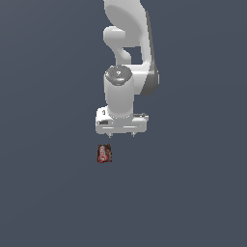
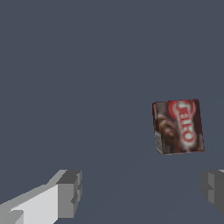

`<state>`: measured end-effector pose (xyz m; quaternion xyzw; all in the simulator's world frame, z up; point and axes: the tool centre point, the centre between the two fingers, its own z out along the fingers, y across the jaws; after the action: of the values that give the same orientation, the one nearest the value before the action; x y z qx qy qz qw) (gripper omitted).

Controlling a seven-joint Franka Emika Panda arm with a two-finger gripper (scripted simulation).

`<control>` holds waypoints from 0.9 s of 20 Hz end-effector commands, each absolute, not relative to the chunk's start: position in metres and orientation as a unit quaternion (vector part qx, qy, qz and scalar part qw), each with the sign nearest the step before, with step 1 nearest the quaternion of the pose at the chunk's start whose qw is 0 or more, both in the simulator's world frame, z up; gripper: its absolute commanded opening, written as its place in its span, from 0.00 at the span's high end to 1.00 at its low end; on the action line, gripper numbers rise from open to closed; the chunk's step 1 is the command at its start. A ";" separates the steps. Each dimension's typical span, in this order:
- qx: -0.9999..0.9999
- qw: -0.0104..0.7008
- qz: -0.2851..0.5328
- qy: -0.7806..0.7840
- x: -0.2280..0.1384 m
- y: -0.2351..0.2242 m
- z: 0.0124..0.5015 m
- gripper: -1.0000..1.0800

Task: Pick up the object and move it to a goal position.

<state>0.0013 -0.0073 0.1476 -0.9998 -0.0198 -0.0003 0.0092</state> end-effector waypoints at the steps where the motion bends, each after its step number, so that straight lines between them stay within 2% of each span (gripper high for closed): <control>1: -1.000 0.008 0.000 -0.023 0.005 -0.017 0.139 0.04; 11: -0.999 0.002 0.000 -0.047 0.023 -0.076 0.085 0.04; 18: -0.999 0.000 0.000 -0.055 0.027 -0.095 0.067 0.04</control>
<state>0.0258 -0.0930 0.0692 -0.9986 -0.0527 0.0006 0.0004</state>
